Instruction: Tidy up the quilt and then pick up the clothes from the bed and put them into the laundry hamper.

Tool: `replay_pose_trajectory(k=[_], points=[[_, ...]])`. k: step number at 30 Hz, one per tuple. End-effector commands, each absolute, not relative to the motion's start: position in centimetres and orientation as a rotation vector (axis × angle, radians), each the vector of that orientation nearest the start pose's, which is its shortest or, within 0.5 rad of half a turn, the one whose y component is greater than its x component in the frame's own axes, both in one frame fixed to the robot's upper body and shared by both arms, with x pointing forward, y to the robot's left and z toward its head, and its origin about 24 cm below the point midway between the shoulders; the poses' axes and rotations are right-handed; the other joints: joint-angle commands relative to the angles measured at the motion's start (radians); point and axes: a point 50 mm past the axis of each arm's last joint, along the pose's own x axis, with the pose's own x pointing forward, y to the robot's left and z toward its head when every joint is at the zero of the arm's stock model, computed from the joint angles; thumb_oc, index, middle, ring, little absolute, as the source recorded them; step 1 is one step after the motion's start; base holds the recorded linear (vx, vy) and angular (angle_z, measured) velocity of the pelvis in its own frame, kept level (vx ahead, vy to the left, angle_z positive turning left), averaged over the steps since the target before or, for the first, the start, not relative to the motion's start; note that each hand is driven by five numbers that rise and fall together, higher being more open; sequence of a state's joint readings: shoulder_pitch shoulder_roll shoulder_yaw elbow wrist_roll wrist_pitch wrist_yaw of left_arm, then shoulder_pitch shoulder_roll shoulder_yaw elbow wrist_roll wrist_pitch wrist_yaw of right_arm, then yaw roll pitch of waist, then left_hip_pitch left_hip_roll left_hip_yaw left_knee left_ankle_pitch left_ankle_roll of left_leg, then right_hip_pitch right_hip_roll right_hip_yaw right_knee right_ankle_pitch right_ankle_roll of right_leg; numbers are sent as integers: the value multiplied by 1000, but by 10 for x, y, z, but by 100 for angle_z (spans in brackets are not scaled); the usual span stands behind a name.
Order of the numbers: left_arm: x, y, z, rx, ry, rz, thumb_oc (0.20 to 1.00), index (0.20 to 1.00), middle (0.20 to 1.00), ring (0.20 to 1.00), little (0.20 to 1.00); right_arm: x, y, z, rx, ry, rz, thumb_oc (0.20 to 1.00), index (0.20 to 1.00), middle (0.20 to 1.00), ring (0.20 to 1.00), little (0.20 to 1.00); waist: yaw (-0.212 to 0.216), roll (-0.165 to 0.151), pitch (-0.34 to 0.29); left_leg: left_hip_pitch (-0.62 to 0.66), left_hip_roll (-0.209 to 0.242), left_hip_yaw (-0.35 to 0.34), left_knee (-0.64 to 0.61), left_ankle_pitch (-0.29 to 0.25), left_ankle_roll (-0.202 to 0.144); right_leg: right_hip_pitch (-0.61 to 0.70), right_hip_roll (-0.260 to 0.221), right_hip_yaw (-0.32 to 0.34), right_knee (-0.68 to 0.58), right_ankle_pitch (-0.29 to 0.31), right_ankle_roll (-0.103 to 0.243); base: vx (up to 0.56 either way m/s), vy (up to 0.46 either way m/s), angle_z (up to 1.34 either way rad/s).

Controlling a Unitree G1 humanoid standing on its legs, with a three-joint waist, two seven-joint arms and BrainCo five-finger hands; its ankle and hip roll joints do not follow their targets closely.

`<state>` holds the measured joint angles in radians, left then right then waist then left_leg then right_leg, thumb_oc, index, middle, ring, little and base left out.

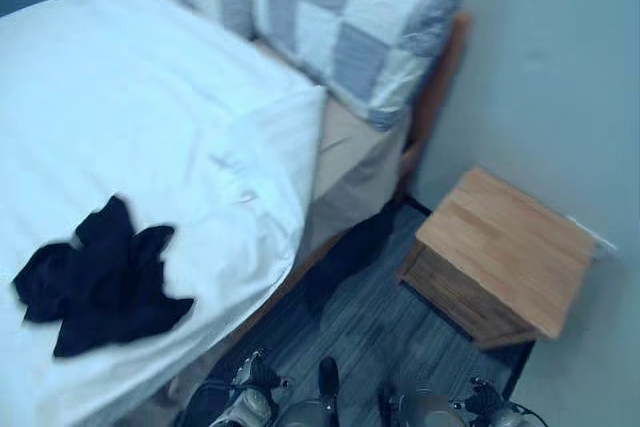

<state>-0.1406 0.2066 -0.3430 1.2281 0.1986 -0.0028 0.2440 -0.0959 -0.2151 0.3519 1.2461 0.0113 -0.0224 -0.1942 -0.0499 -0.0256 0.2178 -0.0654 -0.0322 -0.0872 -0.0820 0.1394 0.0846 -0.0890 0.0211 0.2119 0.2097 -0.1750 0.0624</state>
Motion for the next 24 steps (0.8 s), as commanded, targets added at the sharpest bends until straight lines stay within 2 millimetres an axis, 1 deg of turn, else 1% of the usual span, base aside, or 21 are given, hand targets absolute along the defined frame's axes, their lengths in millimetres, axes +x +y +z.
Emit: replay_pose_trajectory(k=[1,2,3,4,5,6,7,9,10,11,12,13,14,16,17,19,20,21,22,23,24], points=[[153,230,-142,724,1013,8,1000,1000,1000,1000,1000,147,-215,-148,-450,1051,-67,1000,1000,1000,1000,1000,22,-15,15,66,51,-34,-5,-103,-99,39,-22,226,-121,106,72,111,-480,130],[158,233,-140,722,995,18,1000,1000,1000,1000,1000,149,-217,-147,-402,1040,-103,1000,1000,1000,1000,1000,37,-35,5,68,58,-70,-5,-107,-104,57,-42,213,-169,107,56,93,-366,133],[158,233,-140,722,995,19,1000,1000,1000,1000,1000,149,-217,-147,-402,1039,-103,1000,1000,1000,1000,1000,35,-36,6,69,57,-72,-5,-107,-104,60,-44,211,-172,108,56,67,-365,123],[157,234,-140,728,994,25,1000,1000,1000,1000,1000,156,-218,-144,-403,1010,-110,1000,1000,1000,1000,1000,37,-43,5,57,63,-73,-3,-98,-110,78,-55,181,-213,114,56,-39,-359,100],[156,235,-140,736,986,23,1000,1000,1000,1000,1000,162,-230,-138,-409,982,-148,1000,1000,1000,1000,1000,43,-46,16,14,89,-61,9,-75,-148,103,-59,136,-261,122,44,-41,-362,89],[156,235,-140,736,986,23,1000,1000,1000,1000,1000,162,-230,-138,-410,983,-148,1000,1000,1000,1000,1000,39,-45,15,13,89,-64,10,-75,-148,104,-59,132,-263,123,44,-111,-312,96],[157,235,-139,727,976,28,1000,1000,1000,1000,1000,164,-239,-134,-408,960,-184,1000,1000,1000,1000,1000,33,-49,23,-12,97,-33,20,-68,-154,112,-69,92,-273,125,42,-99,-123,91],[156,235,-139,742,964,12,1000,1000,1000,1000,1000,166,-252,-128,-385,921,-248,1000,1000,1000,1000,1000,-4,-58,37,-35,121,166,73,-86,-145,127,-92,15,-273,116,38,-160,-131,105],[154,240,-137,761,960,26,1000,1000,1000,1000,1000,166,-255,-126,-371,903,-281,1000,1000,1000,1000,1000,-19,-64,39,-37,137,272,104,-105,-142,125,-102,-28,-273,119,37,-146,-115,168],[153,246,-136,785,955,39,1000,1000,1000,1000,1000,166,-259,-124,-357,887,-310,1000,1000,1000,1000,1000,-29,-68,39,-43,144,338,140,-121,-140,124,-110,-64,-271,119,37,-127,-119,173],[146,255,-135,787,972,67,1000,1000,1000,1000,1000,170,-266,-117,-341,846,-354,1000,1000,1000,1000,1000,-39,-73,43,-42,145,400,170,-139,-137,134,-121,-103,-274,113,35,-59,-91,147],[134,262,-137,775,1005,88,1000,1000,1000,1000,1000,170,-274,-112,-334,822,-380,1000,1000,1000,1000,1000,-43,-66,34,-33,147,433,159,-146,-135,131,-115,-129,-273,108,39,16,-41,108],[127,267,-138,783,1032,87,1000,1000,1000,1000,1000,168,-285,-108,-349,809,-413,1000,1000,1000,1000,1000,-52,-60,26,-14,146,447,122,-143,-135,133,-114,-157,-270,108,48,72,23,105],[125,273,-136,790,1035,93,1000,1000,1000,1000,1000,185,-302,-84,-383,688,-451,1000,1000,1000,1000,1000,-58,-66,21,-26,136,421,123,-143,-132,122,-125,-189,-236,100,58,89,59,62],[123,275,-136,804,1042,75,1000,1000,1000,1000,1000,189,-311,-74,-393,645,-471,1000,1000,1000,1000,1000,-60,-71,18,-19,135,416,106,-146,-124,110,-124,-201,-195,92,63,105,47,101],[118,283,-135,856,1052,40,1000,1000,1000,1000,1000,207,-321,-45,-445,510,-464,1000,1000,1000,1000,1000,-64,-79,22,13,137,412,58,-144,-112,51,-108,-212,-59,87,86,77,35,97],[114,287,-134,923,1063,-3,1000,1000,1000,1000,1000,230,-325,-15,-505,380,-450,1000,1000,1000,1000,1000,-72,-86,46,38,145,409,30,-146,-104,-27,-89,-184,102,98,129,16,11,6],[114,287,-134,923,1062,-3,1000,1000,1000,1000,1000,230,-325,-15,-505,379,-450,1000,1000,1000,1000,1000,-69,-85,43,34,148,411,30,-144,-105,-33,-86,-182,101,102,128,27,-16,-15],[118,289,-132,953,1051,-25,1000,1000,1000,1000,1000,244,-325,5,-548,292,-441,1000,1000,1000,1000,1000,-70,-84,52,53,155,406,13,-142,-109,-66,-79,-164,136,110,146,79,-59,-16],[122,289,-131,967,1032,-39,1000,1000,1000,1000,1000,255,-325,23,-583,218,-435,1000,1000,1000,1000,1000,-69,-84,55,64,160,400,5,-143,-116,-72,-88,-157,99,103,143,166,-99,-12],[129,286,-129,977,1011,-63,1000,1000,1000,1000,1000,265,-326,44,-627,140,-435,1000,1000,1000,1000,1000,-72,-88,57,74,161,397,3,-147,-124,-55,-108,-152,31,97,132,172,-130,6]])
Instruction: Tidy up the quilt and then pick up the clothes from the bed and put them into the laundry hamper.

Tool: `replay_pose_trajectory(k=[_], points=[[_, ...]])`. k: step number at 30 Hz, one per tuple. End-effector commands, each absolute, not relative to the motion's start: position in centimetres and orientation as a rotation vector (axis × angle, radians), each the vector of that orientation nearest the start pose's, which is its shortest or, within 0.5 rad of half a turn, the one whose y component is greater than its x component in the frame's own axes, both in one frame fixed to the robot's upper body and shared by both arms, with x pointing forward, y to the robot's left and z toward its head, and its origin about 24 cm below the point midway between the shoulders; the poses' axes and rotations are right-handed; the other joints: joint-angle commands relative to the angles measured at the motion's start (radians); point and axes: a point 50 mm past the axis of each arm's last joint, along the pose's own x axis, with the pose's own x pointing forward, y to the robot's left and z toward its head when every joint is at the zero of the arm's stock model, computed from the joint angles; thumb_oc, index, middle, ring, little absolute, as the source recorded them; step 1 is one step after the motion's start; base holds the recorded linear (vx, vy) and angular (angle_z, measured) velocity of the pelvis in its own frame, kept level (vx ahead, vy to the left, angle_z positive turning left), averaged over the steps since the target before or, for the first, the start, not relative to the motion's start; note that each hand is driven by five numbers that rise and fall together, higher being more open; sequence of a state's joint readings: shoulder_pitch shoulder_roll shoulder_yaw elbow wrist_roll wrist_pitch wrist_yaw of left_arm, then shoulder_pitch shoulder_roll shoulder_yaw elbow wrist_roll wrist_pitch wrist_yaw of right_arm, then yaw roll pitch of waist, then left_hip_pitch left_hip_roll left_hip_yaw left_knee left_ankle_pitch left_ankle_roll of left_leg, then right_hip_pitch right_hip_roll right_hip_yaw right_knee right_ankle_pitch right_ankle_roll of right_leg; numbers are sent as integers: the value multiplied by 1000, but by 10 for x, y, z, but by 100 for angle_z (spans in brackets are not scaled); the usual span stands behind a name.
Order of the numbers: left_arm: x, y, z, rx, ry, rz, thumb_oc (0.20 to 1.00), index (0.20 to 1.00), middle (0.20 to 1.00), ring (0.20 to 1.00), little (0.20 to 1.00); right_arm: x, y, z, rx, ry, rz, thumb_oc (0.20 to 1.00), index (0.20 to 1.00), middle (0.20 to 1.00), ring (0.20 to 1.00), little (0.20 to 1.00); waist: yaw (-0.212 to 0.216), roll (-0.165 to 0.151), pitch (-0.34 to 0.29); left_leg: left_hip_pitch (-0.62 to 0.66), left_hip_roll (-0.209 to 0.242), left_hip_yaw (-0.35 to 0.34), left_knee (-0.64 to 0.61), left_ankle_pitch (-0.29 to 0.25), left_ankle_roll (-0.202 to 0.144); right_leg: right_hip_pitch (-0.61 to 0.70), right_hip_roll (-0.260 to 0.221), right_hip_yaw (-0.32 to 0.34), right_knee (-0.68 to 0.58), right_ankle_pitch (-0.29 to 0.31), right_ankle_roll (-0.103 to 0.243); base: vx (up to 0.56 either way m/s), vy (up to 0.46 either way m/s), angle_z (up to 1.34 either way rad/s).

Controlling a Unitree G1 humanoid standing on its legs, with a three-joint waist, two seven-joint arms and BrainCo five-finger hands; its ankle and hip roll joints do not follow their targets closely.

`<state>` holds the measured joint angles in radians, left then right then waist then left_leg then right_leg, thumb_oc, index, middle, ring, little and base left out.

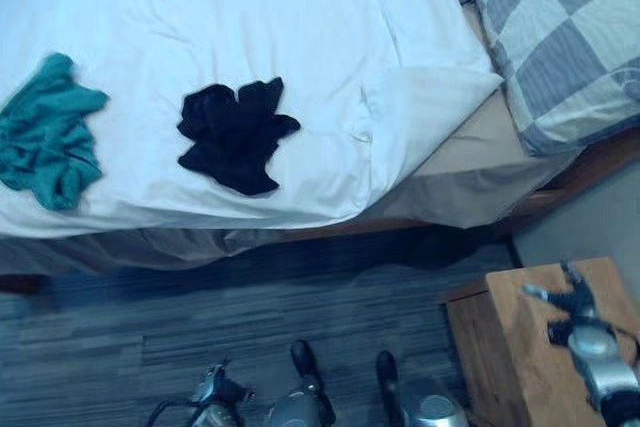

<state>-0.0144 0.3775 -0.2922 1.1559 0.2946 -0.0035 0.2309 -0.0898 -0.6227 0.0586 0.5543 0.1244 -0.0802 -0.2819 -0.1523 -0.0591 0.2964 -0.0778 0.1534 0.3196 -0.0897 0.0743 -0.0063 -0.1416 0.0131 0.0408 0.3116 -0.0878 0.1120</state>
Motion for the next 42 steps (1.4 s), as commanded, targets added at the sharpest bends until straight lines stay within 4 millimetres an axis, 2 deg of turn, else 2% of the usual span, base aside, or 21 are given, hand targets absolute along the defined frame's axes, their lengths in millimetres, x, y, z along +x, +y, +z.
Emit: replay_pose_trajectory(k=[1,3,5,6,7,10,11,14,15,17,18,21,22,24,26,32,33,38,39,40,42], points=[[134,285,-128,983,996,-75,1000,1000,1000,1000,1000,271,-326,56,-646,96,-436,1000,1000,1000,1000,1000,33,-54,-24,87,-22,-11,7,-79,-40,-6,-113,27,-127,21,72,197,-183,18],[154,282,-121,999,934,-106,1000,1000,1000,1000,1000,285,-325,88,-694,-14,-438,1000,1000,1000,1000,1000,22,-46,-20,102,-11,-40,2,-92,-59,-46,-144,56,-281,78,74,188,-248,17],[170,278,-113,1023,859,-144,1000,1000,1000,1000,1000,293,-321,108,-761,-82,-414,1000,1000,1000,1000,1000,19,-44,-27,120,-5,-59,2,-105,-69,-49,-166,77,-358,90,79,183,-227,6],[178,276,-109,1028,825,-143,1000,1000,1000,1000,1000,302,-313,122,-776,-137,-405,1000,1000,1000,1000,1000,25,-50,-29,127,-8,-58,4,-100,-72,-51,-169,77,-352,104,82,179,-336,35],[197,267,-99,1029,734,-141,1000,1000,1000,1000,1000,317,-298,152,-808,-250,-384,1000,1000,1000,1000,1000,33,-55,-26,127,-1,-58,10,-92,-81,-47,-162,87,-353,130,82,112,-285,46],[213,248,-91,993,638,-166,1000,1000,1000,1000,1000,331,-283,182,-866,-349,-346,1000,1000,1000,1000,1000,40,-40,-16,116,14,-58,19,-82,-93,-43,-155,82,-357,135,70,75,-230,44],[213,248,-91,992,638,-165,1000,1000,1000,1000,1000,331,-283,182,-866,-350,-346,1000,1000,1000,1000,1000,38,-39,-16,116,14,-59,19,-82,-93,-43,-155,81,-357,135,69,66,-222,49],[225,214,-85,949,512,-269,1000,1000,1000,1000,1000,354,-253,243,-951,-524,-302,1000,1000,1000,1000,1000,45,4,9,67,38,-64,11,-41,-118,-71,-137,59,-360,135,52,36,-199,3],[230,203,-81,981,456,-329,1000,1000,1000,1000,1000,359,-243,273,-1010,-598,-302,1000,1000,1000,1000,1000,50,17,33,33,47,-59,11,-20,-127,-93,-133,47,-354,132,45,11,-137,-13],[233,195,-79,982,432,-352,1000,1000,1000,1000,1000,361,-239,289,-1042,-630,-304,1000,1000,1000,1000,1000,45,26,46,5,51,-53,17,-7,-130,-105,-134,33,-349,128,40,-51,-125,2],[235,187,-77,993,406,-390,1000,1000,1000,1000,1000,362,-233,314,-1092,-684,-329,1000,1000,1000,1000,1000,43,31,77,-51,55,-5,38,19,-131,-125,-147,3,-345,125,37,-83,-123,13],[234,187,-78,992,406,-393,1000,1000,1000,1000,1000,365,-224,337,-1133,-727,-341,1000,1000,1000,1000,1000,39,44,101,-91,54,30,28,38,-130,-170,-151,-13,-324,124,34,-62,-36,41],[239,190,-79,992,426,-367,1000,1000,1000,1000,1000,369,-199,343,-1157,-775,-287,1000,1000,1000,1000,1000,26,46,106,-110,56,35,19,42,-131,-210,-145,-5,-303,122,36,11,3,45],[235,197,-85,1002,466,-343,1000,1000,1000,1000,1000,373,-198,352,-1147,-762,-312,1000,1000,1000,1000,1000,30,54,108,-121,60,34,15,41,-133,-231,-144,-6,-288,119,37,15,-14,15],[221,212,-96,995,546,-297,1000,1000,1000,1000,1000,377,-188,372,-1164,-779,-340,1000,1000,1000,1000,1000,60,72,139,-184,66,26,5,66,-138,-325,-130,-18,-226,113,34,-69,-44,13],[221,210,-100,936,591,-259,1000,1000,1000,1000,1000,381,-169,378,-1110,-801,-311,1000,1000,1000,1000,1000,84,81,162,-279,63,11,2,85,-137,-446,-119,-32,-155,103,33,-64,-28,5],[223,207,-100,927,584,-257,1000,1000,1000,1000,1000,383,-166,375,-1107,-792,-303,200,200,200,200,200,85,79,164,-281,62,7,2,86,-137,-445,-119,-34,-157,103,32,-17,6,9],[245,195,-88,898,527,-222,1000,1000,1000,1000,1000,394,-189,348,-1113,-650,-314,200,200,200,200,200,78,67,166,-254,61,-8,2,84,-140,-400,-116,-38,-176,107,27,-3,26,12],[244,194,-89,891,532,-217,1000,1000,1000,1000,1000,395,-210,327,-1102,-574,-328,200,200,200,200,200,71,65,167,-225,59,-15,2,76,-138,-368,-119,-40,-180,99,28,5,34,8],[244,195,-89,892,532,-217,1000,1000,1000,1000,1000,395,-210,327,-1101,-574,-329,200,200,200,200,200,73,65,165,-227,60,-14,2,78,-139,-369,-117,-39,-184,104,27,17,40,6],[242,196,-91,872,549,-190,1000,1000,1000,1000,1000,391,-234,296,-1072,-490,-344,200,200,200,200,200,61,59,160,-188,58,-20,2,64,-136,-321,-121,-39,-195,98,28,35,42,12]])
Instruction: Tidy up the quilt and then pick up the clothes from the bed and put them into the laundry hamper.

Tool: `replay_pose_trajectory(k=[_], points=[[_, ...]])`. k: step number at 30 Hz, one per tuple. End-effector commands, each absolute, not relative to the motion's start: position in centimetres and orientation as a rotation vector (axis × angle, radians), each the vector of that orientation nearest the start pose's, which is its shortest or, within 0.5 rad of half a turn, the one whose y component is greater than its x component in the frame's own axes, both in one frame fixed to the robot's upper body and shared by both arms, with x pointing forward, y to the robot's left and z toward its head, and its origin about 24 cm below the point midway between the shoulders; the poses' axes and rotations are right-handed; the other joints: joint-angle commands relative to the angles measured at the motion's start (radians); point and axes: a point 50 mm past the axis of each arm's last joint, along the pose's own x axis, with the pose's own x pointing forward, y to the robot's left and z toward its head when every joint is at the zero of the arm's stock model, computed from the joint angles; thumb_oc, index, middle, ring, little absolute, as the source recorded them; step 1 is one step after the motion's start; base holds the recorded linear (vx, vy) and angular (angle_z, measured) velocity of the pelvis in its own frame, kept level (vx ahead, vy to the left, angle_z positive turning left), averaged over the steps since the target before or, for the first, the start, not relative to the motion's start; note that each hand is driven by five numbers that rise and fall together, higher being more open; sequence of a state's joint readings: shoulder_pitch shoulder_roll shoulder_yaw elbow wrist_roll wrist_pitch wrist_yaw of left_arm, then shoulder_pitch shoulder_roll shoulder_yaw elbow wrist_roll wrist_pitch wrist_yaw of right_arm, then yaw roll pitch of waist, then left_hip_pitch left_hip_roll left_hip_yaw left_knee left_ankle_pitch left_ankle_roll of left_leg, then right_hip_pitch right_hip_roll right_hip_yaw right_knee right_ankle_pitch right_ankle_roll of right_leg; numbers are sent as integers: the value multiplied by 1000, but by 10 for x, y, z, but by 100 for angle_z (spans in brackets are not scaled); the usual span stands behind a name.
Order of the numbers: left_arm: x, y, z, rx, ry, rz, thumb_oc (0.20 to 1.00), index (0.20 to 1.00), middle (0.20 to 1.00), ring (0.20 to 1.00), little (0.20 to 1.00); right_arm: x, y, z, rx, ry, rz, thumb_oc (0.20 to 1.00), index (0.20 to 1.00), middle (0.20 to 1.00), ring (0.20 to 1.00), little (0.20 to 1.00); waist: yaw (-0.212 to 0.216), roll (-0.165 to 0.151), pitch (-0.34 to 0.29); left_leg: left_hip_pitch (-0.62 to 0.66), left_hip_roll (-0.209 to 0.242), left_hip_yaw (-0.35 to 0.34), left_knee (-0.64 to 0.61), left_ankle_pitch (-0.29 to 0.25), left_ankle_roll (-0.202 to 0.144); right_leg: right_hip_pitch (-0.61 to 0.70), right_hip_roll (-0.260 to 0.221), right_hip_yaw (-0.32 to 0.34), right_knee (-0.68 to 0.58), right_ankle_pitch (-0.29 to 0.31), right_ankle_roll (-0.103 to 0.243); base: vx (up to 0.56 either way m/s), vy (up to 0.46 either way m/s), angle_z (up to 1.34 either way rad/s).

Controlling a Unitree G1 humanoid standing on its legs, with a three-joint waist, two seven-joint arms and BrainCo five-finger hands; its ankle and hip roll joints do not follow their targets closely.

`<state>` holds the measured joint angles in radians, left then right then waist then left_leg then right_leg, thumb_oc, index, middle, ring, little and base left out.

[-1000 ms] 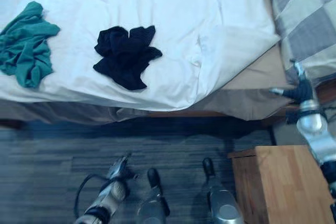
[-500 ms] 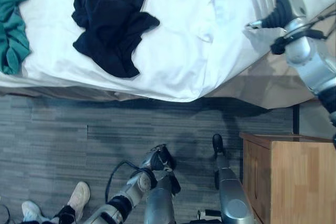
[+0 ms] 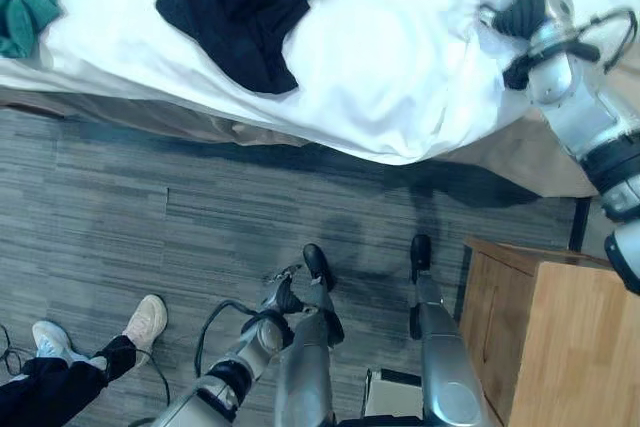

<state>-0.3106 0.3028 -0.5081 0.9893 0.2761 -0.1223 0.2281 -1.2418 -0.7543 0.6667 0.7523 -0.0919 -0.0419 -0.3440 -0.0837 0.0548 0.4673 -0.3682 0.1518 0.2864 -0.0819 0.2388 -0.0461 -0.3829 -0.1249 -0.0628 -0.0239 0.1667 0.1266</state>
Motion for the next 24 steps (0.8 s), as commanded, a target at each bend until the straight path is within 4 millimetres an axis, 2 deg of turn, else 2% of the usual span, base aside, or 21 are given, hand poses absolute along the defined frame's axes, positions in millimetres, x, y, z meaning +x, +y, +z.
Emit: replay_pose_trajectory(k=[1,2,3,4,5,6,8,11,14,16,17,18,19,20,21,22,23,24], points=[[233,200,-96,842,587,-168,1000,1000,1000,1000,1000,380,-256,258,-984,-427,-365,200,200,200,200,200,-17,-62,-28,139,58,12,-5,-112,-93,-33,12,68,117,-151,14,63,60,22],[229,200,-99,827,605,-159,1000,1000,1000,1000,1000,372,-266,240,-948,-394,-379,551,551,551,551,551,-22,-64,-37,159,55,13,-5,-120,-91,-8,8,68,106,-150,15,91,67,24],[223,200,-103,800,633,-145,1000,1000,1000,1000,1000,363,-276,211,-885,-338,-384,1000,1000,1000,1000,1000,-37,-67,-49,186,54,14,-5,-133,-88,24,2,66,93,-153,18,52,38,15],[222,200,-104,805,634,-148,1000,1000,1000,1000,1000,361,-277,210,-883,-334,-387,1000,1000,1000,1000,1000,-32,-69,-52,184,55,15,-5,-130,-88,23,3,67,89,-148,17,97,44,9],[212,201,-111,801,685,-153,1000,1000,1000,1000,1000,343,-289,168,-792,-233,-397,1000,1000,1000,1000,1000,-45,-76,-76,221,47,14,-5,-147,-81,69,-2,68,65,-142,19,80,45,2],[204,200,-117,803,722,-169,1000,1000,1000,1000,1000,332,-294,142,-733,-170,-402,1000,1000,1000,1000,1000,-53,-80,-89,239,43,15,-5,-154,-79,90,-3,70,53,-136,21,122,81,-4],[190,206,-125,815,789,-175,1000,1000,1000,1000,1000,310,-303,102,-652,-63,-428,1000,1000,1000,1000,1000,-68,-85,-114,275,39,25,-5,-170,-75,127,-3,82,29,-127,26,74,92,-14],[179,217,-131,817,861,-153,1000,1000,1000,1000,1000,273,-309,45,-482,107,-473,1000,1000,1000,1000,1000,-97,-98,-155,326,35,46,-5,-197,-73,172,-9,101,-5,-111,40,62,87,-19],[168,226,-134,814,916,-149,1000,1000,1000,1000,1000,239,-316,0,-350,287,-540,1000,1000,1000,1000,1000,-108,-115,-191,357,38,72,-5,-208,-73,195,-16,118,-29,-94,51,50,71,-34],[165,229,-136,807,943,-148,1000,1000,1000,1000,1000,218,-325,-20,-288,386,-612,1000,1000,1000,1000,1000,-115,-125,-206,374,41,78,-5,-217,-75,212,-21,118,-37,-92,57,65,64,-33],[163,234,-136,796,963,-125,1000,1000,1000,1000,1000,205,-332,-24,-264,412,-673,1000,1000,1000,1000,1000,-125,-133,-222,378,42,84,-5,-219,-75,214,-23,123,-43,-86,60,43,37,-26],[163,234,-136,796,963,-126,1000,1000,1000,1000,1000,205,-332,-24,-264,413,-674,1000,1000,1000,1000,1000,-124,-133,-223,378,42,84,-5,-220,-75,214,-24,124,-44,-86,60,41,42,-15],[163,234,-136,793,962,-124,1000,1000,1000,1000,1000,204,-337,-15,-265,377,-709,1000,1000,1000,1000,1000,-131,-136,-223,383,42,83,-5,-224,-75,222,-27,122,-44,-88,64,19,35,-11],[164,233,-135,787,955,-124,1000,1000,1000,1000,1000,208,-342,-2,-271,312,-739,200,200,200,200,200,-131,-135,-221,382,40,82,-5,-225,-74,221,-29,122,-43,-87,65,5,35,-12],[168,231,-134,786,941,-133,1000,1000,1000,1000,1000,218,-345,23,-306,197,-758,200,200,200,200,200,-134,-135,-219,378,39,80,-5,-222,-74,215,-32,124,-39,-85,65,-25,20,-8],[172,226,-133,794,910,-145,1000,1000,1000,1000,1000,234,-349,58,-382,35,-779,200,200,200,200,200,-129,-129,-206,370,38,72,-5,-221,-74,209,-35,123,-33,-92,65,-35,-4,-9],[173,226,-132,793,909,-144,1000,1000,1000,1000,1000,234,-349,58,-382,33,-779,200,200,200,200,200,-129,-129,-206,367,39,72,-5,-217,-75,205,-34,124,-32,-88,64,-48,-28,-12],[177,223,-131,802,888,-155,1000,1000,1000,1000,1000,248,-350,85,-421,-79,-798,200,200,200,200,200,-121,-126,-193,357,39,65,-5,-212,-75,195,-34,123,-26,-91,63,-81,-36,-8]])
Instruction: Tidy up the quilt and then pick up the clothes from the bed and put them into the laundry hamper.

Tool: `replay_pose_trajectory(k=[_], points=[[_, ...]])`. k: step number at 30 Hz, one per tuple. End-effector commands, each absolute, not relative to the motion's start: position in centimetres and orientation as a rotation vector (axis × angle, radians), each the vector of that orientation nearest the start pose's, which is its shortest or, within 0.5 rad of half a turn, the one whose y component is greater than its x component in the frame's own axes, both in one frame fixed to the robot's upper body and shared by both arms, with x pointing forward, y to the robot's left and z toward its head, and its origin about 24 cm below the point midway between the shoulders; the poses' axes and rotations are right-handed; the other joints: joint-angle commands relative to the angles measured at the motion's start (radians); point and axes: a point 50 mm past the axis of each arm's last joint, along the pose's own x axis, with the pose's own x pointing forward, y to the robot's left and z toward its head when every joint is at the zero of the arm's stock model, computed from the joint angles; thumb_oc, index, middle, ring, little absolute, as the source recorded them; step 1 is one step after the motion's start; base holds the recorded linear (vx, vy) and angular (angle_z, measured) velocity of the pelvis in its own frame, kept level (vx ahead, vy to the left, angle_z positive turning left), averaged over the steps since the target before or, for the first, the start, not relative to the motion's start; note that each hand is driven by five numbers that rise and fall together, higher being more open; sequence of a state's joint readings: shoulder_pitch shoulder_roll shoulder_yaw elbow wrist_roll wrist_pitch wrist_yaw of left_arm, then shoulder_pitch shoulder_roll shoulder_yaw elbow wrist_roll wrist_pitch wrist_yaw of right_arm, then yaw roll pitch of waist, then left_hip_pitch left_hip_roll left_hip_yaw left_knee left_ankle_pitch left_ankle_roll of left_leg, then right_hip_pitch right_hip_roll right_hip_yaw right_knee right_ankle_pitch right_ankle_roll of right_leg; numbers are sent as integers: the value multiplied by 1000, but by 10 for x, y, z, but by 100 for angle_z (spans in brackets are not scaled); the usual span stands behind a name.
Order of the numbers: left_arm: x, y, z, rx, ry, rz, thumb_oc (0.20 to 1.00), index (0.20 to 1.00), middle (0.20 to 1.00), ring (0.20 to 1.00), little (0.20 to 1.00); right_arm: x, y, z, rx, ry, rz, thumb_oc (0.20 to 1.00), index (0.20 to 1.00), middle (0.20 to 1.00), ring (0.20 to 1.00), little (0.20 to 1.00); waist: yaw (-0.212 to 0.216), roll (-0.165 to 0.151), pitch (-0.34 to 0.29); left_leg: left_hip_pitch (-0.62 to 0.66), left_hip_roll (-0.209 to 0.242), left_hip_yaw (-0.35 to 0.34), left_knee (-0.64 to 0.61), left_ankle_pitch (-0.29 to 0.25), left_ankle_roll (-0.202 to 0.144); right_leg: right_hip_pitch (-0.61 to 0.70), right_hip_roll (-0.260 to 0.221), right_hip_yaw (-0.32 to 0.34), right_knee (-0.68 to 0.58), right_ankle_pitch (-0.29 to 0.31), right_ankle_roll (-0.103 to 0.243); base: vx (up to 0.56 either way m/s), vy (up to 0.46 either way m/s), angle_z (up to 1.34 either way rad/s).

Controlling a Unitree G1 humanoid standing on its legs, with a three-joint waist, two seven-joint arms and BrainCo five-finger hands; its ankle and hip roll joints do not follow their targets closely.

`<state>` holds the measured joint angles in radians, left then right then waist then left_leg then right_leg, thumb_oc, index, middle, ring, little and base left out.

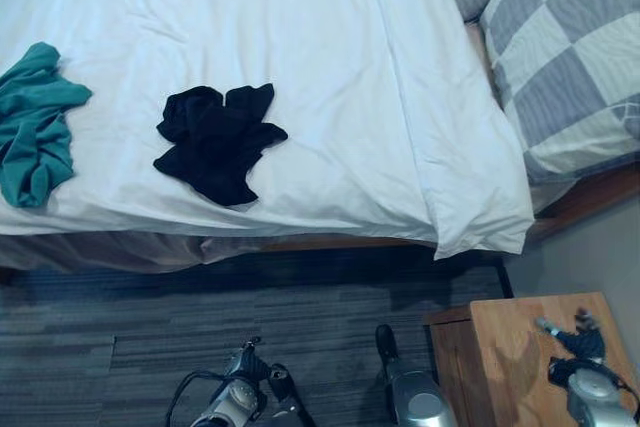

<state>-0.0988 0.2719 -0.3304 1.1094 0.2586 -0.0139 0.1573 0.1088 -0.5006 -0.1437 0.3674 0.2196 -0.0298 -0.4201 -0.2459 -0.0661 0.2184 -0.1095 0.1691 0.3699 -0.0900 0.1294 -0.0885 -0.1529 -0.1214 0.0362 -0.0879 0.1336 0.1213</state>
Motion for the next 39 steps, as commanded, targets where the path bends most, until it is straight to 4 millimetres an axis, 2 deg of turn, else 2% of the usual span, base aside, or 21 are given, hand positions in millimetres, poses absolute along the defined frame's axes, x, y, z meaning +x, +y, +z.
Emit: replay_pose_trajectory(k=[1,3,5,10,11,13,17,18,22,23,24,25,26,28,29,31,32,35,36,37,39], points=[[180,220,-130,812,866,-164,1000,1000,1000,1000,1000,261,-349,110,-433,-181,-813,200,200,200,200,200,53,1,76,89,19,-29,3,-102,-32,-44,-38,27,48,-65,67,-126,-53,-3],[187,217,-126,823,833,-176,1000,1000,1000,1000,1000,278,-343,142,-442,-300,-813,200,200,200,200,200,64,9,104,68,17,-36,3,-89,-32,-72,-36,33,65,-65,63,-139,-48,8],[198,207,-119,844,748,-224,1000,1000,1000,1000,1000,309,-332,221,-493,-522,-804,200,200,200,200,200,98,35,186,-2,11,-39,42,-66,-35,-148,-42,47,121,-72,56,-189,-72,10],[196,216,-117,796,747,-183,1000,1000,1000,1000,1000,332,-338,250,-416,-507,-806,200,200,200,200,200,122,76,246,-107,18,-48,137,-87,-39,-240,-43,48,187,-91,52,-108,-49,13],[209,203,-113,782,706,-155,1000,1000,1000,1000,1000,343,-316,233,-428,-480,-738,200,200,200,200,200,110,69,260,-140,24,-43,168,-92,-42,-269,-38,49,203,-88,50,-60,-54,10],[209,203,-113,701,724,-136,1000,1000,1000,1000,1000,344,-321,211,-412,-389,-732,200,200,200,200,200,123,77,274,-168,26,-58,193,-97,-41,-287,-35,42,214,-93,47,-40,-35,1],[236,210,-96,714,669,-87,1000,1000,1000,1000,1000,342,-290,119,-361,-134,-626,200,200,200,200,200,110,77,283,-173,24,-61,224,-124,-36,-279,-42,37,215,-96,49,44,85,8],[233,211,-100,739,698,-79,1000,1000,1000,1000,1000,325,-269,53,-316,68,-570,200,200,200,200,200,102,75,267,-154,12,-66,212,-133,-26,-255,-56,32,186,-79,53,109,205,8],[224,211,-108,782,754,-77,1000,1000,1000,1000,1000,291,-238,-20,-295,322,-459,200,200,200,200,200,84,58,236,-102,-15,-60,191,-164,-10,-186,-89,29,112,-37,74,94,187,15],[218,211,-113,789,787,-83,1000,1000,1000,1000,1000,263,-220,-58,-290,478,-381,363,363,363,363,363,73,44,207,-59,-44,-44,153,-165,1,-162,-112,33,76,11,100,147,358,3],[217,210,-114,802,792,-101,1000,1000,1000,1000,1000,240,-211,-84,-301,602,-317,856,856,856,856,856,71,45,193,-29,-50,-38,121,-161,6,-144,-115,18,71,9,104,115,328,4],[216,211,-114,812,796,-110,1000,1000,1000,1000,1000,228,-204,-98,-296,683,-281,1000,1000,1000,1000,1000,70,42,185,-14,-53,-35,100,-155,13,-145,-115,14,88,15,103,97,226,-8],[214,209,-116,822,802,-138,1000,1000,1000,1000,1000,208,-199,-115,-317,784,-228,1000,1000,1000,1000,1000,68,47,179,13,-51,-34,74,-149,18,-137,-99,10,110,-8,101,50,111,-11],[208,211,-119,838,822,-157,1000,1000,1000,1000,1000,185,-195,-131,-332,884,-176,1000,1000,1000,1000,1000,64,52,170,36,-53,-33,45,-136,21,-124,-62,17,167,-40,96,84,214,-4],[184,217,-132,814,923,-174,1000,1000,1000,1000,1000,139,-201,-153,-402,1077,-90,1000,1000,1000,1000,1000,75,70,142,92,-76,-27,26,-154,32,-43,17,-9,202,-129,58,115,270,-4],[184,217,-132,815,923,-173,1000,1000,1000,1000,1000,139,-201,-153,-402,1077,-90,1000,1000,1000,1000,1000,76,71,140,89,-75,-26,26,-153,32,-45,18,-8,200,-126,57,111,118,-20],[173,214,-138,775,965,-182,1000,1000,1000,1000,1000,122,-205,-159,-432,1139,-62,1000,1000,1000,1000,1000,71,68,130,79,-104,-33,139,-223,40,8,13,-1,157,-157,31,126,53,-11],[187,205,-132,714,905,-135,1000,1000,1000,1000,1000,123,-218,-157,-507,1156,-56,1000,1000,1000,1000,1000,88,56,145,-35,-91,-69,427,-205,6,38,-1,22,108,-150,-3,52,53,-3],[204,203,-122,675,831,-61,1000,1000,1000,1000,1000,135,-224,-151,-549,1112,-68,1000,1000,1000,1000,1000,115,42,160,-150,-71,-173,534,-158,-49,66,-39,12,64,-158,-11,140,261,-14],[206,203,-121,630,824,-31,1000,1000,1000,1000,1000,139,-222,-150,-555,1094,-60,1000,1000,1000,1000,1000,120,49,126,-115,2,-182,387,-172,-36,73,-79,5,43,-162,19,139,259,-20],[205,203,-122,621,831,-35,1000,1000,1000,1000,1000,141,-222,-149,-550,1089,-56,1000,1000,1000,1000,1000,126,54,108,-90,35,-190,271,-132,-38,75,-90,12,41,-161,33,246,347,-12]])
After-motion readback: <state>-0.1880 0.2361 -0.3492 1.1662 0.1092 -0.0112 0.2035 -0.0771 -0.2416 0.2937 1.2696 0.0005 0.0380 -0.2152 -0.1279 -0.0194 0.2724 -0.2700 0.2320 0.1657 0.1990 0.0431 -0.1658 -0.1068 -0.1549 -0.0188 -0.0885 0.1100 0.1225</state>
